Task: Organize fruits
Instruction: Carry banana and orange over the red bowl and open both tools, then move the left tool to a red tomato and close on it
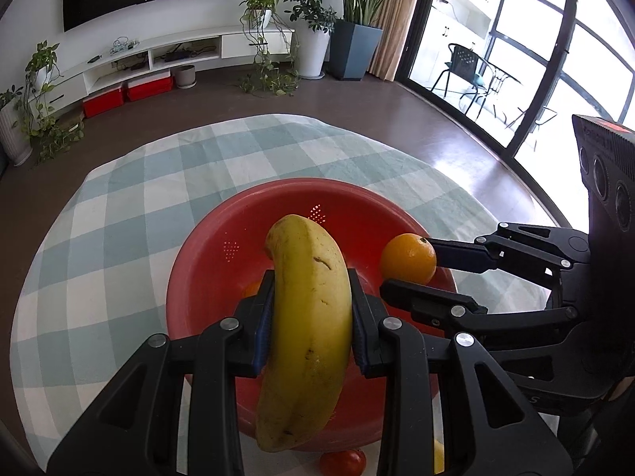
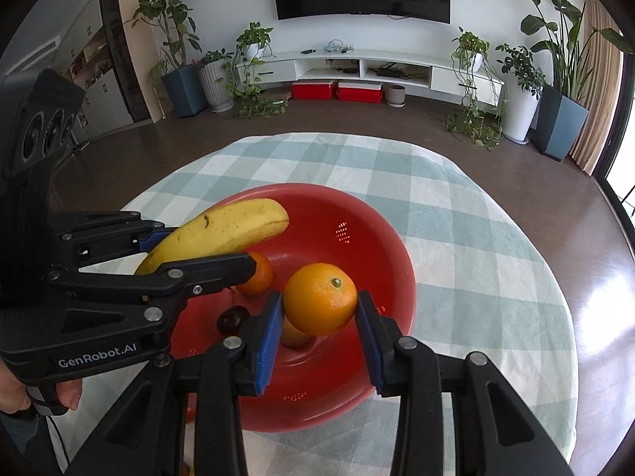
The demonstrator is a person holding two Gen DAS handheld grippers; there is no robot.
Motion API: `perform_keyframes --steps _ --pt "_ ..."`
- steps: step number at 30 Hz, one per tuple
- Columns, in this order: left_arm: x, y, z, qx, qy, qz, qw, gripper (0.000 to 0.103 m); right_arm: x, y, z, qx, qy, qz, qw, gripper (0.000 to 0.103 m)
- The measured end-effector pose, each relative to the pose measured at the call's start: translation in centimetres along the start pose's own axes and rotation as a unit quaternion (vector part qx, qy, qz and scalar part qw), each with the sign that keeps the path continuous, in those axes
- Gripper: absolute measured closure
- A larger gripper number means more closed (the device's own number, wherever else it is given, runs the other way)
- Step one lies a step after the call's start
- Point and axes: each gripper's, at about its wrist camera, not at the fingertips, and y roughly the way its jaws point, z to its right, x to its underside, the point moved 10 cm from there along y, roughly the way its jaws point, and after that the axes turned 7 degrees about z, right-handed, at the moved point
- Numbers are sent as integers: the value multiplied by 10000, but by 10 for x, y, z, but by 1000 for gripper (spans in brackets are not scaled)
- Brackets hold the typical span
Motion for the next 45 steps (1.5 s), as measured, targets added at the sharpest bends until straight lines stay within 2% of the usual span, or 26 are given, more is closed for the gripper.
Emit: perform_keyframes --steps 7,16,18,19,25,27,30,34,38,40,45 --pt "10 12 1 85 15 -44 10000 73 12 15 8 187 -159 -187 9995 63" --pt "11 9 10 175 108 12 9998 72 15 16 1 270 -362 -189 9988 62" --pt "10 6 11 198 86 73 9997 62 15 15 0 289 -419 -186 9985 58" --pt "10 3 12 202 84 103 9997 51 15 14 -1 304 -435 -167 9985 54" --pt "8 -19 13 213 -7 291 9993 49 18 4 -4 356 -511 -128 9980 53" --pt "8 -33 11 195 -59 388 9990 43 18 -2 -4 382 -507 -90 9979 52" --pt "14 -60 9 174 -148 522 9984 34 19 -17 -5 461 -550 8 9974 43" --pt "33 -102 7 51 -220 685 9974 17 26 -43 -4 530 -487 162 9973 36" --pt "63 -142 8 -30 -369 823 9959 7 39 -79 -1 511 -107 443 9977 26" --pt "83 -156 10 -81 -382 794 9961 6 49 -96 -2 441 119 548 9975 21" --pt "137 -177 13 -202 -616 624 9959 5 82 -130 -13 246 509 650 9963 20"
